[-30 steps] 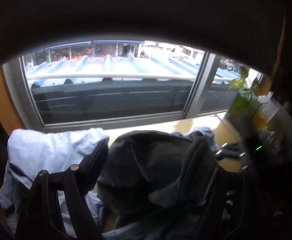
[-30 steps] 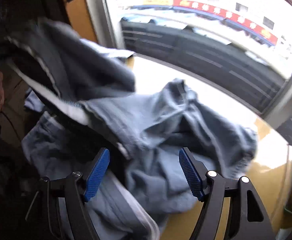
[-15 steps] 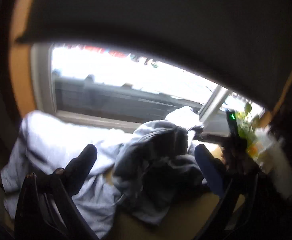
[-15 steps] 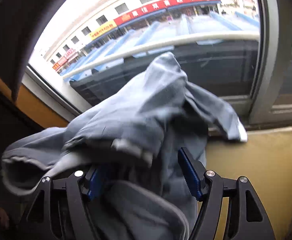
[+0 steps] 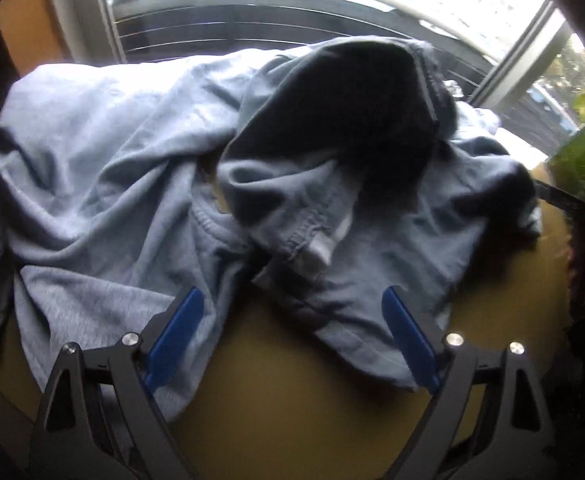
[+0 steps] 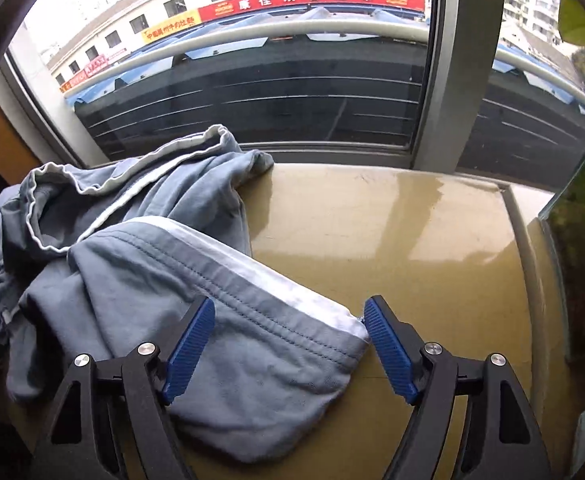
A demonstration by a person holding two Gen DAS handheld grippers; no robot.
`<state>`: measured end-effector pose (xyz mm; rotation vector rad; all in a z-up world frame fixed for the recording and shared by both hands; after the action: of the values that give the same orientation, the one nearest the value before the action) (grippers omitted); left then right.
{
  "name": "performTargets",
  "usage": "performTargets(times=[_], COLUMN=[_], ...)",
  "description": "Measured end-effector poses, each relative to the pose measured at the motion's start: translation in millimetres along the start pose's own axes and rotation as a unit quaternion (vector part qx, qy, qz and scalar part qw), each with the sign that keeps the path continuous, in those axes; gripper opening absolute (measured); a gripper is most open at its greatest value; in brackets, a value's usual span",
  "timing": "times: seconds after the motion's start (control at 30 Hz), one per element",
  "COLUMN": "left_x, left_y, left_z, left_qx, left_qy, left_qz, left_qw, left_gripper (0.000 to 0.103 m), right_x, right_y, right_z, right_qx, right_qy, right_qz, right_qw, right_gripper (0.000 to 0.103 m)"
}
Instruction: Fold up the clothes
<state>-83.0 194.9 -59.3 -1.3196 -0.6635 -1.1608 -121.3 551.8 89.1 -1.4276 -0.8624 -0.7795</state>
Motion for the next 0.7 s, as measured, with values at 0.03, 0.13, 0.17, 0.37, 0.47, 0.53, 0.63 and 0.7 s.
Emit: performTargets(times=[0.03, 0.13, 0.17, 0.37, 0.47, 0.53, 0.63, 0.7], left_x=[-2.9, -7.1, -8.4, -2.8, 10.5, 30.0, 69.2, 98.4], left_y=[0.9, 2.4, 3.1, 10.7, 19.7, 21.2, 14.1, 11.3], left_z=[-0.5, -1.1, 0.1, 10.4, 9.6, 7.5, 6.8, 8.7], left_qx=[0.005, 0.029, 0.032, 0.006, -0.011, -0.017, -0.029, -0.046], left_qy=[-0.009, -0.021, -0.029, -0.042, -0.036, -0.028, -0.009, 0.013], left_qz=[0.003, 0.028, 0.04, 0.098, 0.117, 0.14, 0.189, 0.225], left_qw=[0.9999, 0.999, 0.9982, 0.9943, 0.9924, 0.9897, 0.9816, 0.9732], left_gripper=[0.092, 0.09, 0.087, 0.016, 0.014, 0.014, 0.013, 0.011], right_x=[1.4, 4.2, 8.8, 26.4, 57.0, 88.3, 132.4, 158.8], right_y=[1.5, 9.4, 12.6, 26.9, 39.3, 40.8, 36.8, 29.8], right_z=[-2.3, -19.0, -23.9, -33.1, -33.9, -28.5, -17.2, -7.3], right_qx=[0.01, 0.061, 0.072, 0.068, 0.062, 0.064, 0.061, 0.055], right_qy=[0.001, 0.029, 0.026, -0.04, -0.068, -0.068, -0.065, -0.072], right_qz=[0.007, 0.011, 0.011, -0.002, 0.02, 0.051, 0.097, 0.128], right_qw=[1.0, 0.998, 0.997, 0.997, 0.996, 0.994, 0.991, 0.988], right_gripper=[0.086, 0.087, 0.073, 0.021, 0.019, 0.019, 0.018, 0.017])
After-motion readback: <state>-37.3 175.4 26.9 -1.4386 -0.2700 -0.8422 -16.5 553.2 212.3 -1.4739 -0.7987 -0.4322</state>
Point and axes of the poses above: each gripper's, at about its wrist camera, not at the fingertips, and x roughly against the way its jaws point, z to its right, y to its underside, the point moved 2 cm from there along -x, roughly the way its jaws point, and after that the axes turned 7 degrees about y, right-handed, at the moved point
